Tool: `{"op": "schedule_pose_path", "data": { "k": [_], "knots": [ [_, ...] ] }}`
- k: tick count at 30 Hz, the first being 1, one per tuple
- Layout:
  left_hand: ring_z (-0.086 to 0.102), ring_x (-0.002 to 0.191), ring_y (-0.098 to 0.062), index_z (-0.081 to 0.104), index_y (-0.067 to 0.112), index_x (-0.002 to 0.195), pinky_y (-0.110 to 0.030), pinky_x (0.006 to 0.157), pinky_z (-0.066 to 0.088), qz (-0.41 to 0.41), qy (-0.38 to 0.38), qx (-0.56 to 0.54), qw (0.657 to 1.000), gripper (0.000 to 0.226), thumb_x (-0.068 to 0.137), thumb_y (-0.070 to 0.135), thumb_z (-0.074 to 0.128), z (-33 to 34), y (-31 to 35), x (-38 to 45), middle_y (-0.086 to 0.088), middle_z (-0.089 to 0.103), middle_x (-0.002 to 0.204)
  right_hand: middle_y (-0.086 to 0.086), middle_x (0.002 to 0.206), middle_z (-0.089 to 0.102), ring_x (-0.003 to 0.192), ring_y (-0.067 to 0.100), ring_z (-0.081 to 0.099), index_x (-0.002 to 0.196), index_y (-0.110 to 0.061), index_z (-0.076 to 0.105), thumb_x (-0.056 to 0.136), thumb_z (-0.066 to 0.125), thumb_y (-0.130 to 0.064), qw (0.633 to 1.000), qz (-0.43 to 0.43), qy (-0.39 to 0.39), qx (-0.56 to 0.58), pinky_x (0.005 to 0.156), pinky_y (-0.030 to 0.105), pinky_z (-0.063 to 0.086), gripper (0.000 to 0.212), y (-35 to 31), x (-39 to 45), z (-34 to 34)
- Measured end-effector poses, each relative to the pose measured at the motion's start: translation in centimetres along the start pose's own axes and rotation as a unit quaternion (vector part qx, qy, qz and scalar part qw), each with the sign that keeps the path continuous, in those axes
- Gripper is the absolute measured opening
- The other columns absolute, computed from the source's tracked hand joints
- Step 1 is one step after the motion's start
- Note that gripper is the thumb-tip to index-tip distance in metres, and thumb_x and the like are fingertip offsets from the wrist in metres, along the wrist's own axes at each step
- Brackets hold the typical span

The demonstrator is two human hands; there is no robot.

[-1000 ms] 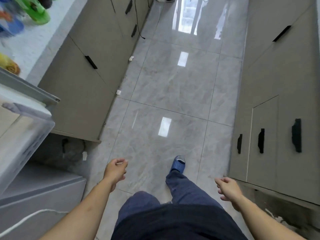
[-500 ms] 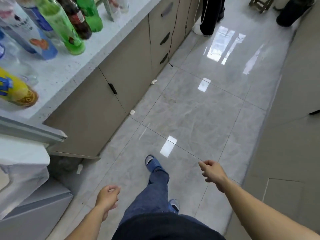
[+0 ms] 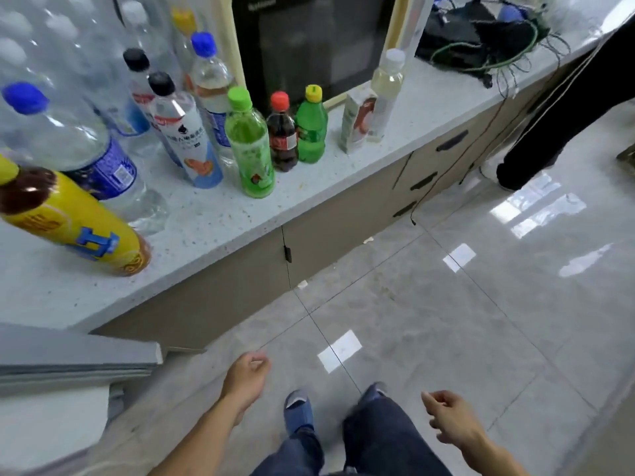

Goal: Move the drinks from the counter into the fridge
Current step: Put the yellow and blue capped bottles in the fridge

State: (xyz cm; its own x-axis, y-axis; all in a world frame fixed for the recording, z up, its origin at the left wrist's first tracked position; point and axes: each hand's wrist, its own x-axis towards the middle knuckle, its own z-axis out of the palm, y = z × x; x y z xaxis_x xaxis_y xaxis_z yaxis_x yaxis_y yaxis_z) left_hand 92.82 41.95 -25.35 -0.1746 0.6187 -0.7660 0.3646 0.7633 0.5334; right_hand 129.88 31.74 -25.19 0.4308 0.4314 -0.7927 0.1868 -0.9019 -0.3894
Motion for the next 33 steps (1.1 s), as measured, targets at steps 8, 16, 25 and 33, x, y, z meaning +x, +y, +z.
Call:
{"op": "schedule_pose_path", "data": {
  "k": [8,16,25,33],
  "knots": [
    [0.066,0.087,-0.017,0.061,0.031,0.096,-0.031,0.070,0.057,-0.025,0.109,-0.107,0.988,0.003,0.094,0.028,0.061,2.6,6.0,0.9,0.005,0.066,0.101,0.002,0.055,0.054,0.049,0.020,0.044,0.084,-0.006,0.066,0.090,0.066,-0.028,0.990,-0.071,-0.085,-0.087,0.045,0.024,0.037,0.024,-12.7,9.6,-1.4],
    [0.067,0.080,-0.021,0.063,0.023,0.105,-0.031,0.065,0.058,-0.027,0.233,-0.258,0.937,0.011,0.094,0.024,0.062,4.6,11.4,-0.4,-0.006,0.069,0.099,0.001,0.081,0.063,0.078,0.022,0.060,0.087,-0.017,0.064,0.093,0.063,-0.033,0.942,-0.227,-0.194,-0.152,0.075,0.037,0.049,0.017,-29.4,11.5,-0.1],
    [0.068,0.085,-0.015,0.064,0.030,0.103,-0.018,0.059,0.054,0.025,0.341,-0.358,0.869,0.008,0.095,0.027,0.063,-0.5,15.2,-2.0,0.001,0.068,0.098,-0.003,0.073,0.063,0.076,0.022,0.065,0.080,-0.022,0.065,0.092,0.066,-0.029,0.872,-0.379,-0.275,-0.145,0.082,0.046,0.055,0.014,-38.6,3.1,6.4],
    [0.066,0.084,-0.006,0.058,0.034,0.114,-0.019,0.060,0.053,0.105,0.470,-0.407,0.776,0.028,0.087,0.029,0.065,-10.4,18.7,-4.9,0.012,0.066,0.102,-0.003,0.098,0.065,0.071,-0.001,0.058,0.108,-0.024,0.063,0.088,0.071,-0.027,0.764,-0.540,-0.332,-0.119,0.066,0.014,0.049,0.021,-44.1,-7.9,14.7]
  ]
}}
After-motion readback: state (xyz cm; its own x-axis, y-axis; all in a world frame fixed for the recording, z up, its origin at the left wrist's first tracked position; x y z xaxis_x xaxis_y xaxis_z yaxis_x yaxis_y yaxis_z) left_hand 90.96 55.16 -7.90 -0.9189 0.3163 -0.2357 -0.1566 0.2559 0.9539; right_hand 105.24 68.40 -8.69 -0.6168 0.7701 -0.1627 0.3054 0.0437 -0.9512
